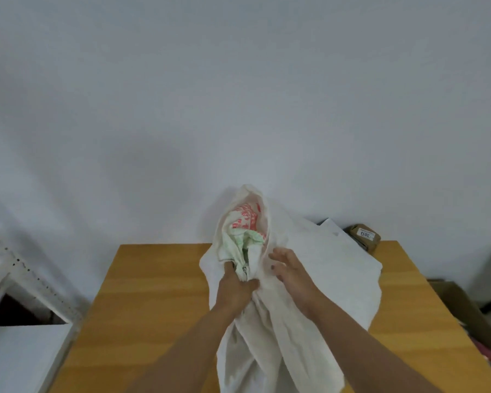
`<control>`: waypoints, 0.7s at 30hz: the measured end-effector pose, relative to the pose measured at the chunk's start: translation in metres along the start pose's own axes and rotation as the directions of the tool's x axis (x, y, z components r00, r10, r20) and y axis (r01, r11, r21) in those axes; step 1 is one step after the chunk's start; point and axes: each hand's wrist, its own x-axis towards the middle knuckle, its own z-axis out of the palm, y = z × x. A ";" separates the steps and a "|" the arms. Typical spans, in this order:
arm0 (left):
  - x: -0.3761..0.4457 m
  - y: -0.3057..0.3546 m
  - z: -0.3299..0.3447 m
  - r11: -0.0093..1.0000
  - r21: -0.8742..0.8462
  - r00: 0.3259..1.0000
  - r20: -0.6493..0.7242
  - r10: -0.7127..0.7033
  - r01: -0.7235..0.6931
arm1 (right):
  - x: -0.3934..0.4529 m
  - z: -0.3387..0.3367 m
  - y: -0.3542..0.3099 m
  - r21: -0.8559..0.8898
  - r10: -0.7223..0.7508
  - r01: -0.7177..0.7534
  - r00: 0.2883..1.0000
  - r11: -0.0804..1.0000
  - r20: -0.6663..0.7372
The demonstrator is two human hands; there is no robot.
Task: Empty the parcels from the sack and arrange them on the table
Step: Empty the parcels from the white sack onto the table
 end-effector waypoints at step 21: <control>0.000 -0.002 -0.049 0.308 0.865 0.906 0.317 0.279 -0.397 | 0.019 -0.038 0.026 -0.899 -0.200 0.254 0.961 0.357 0.192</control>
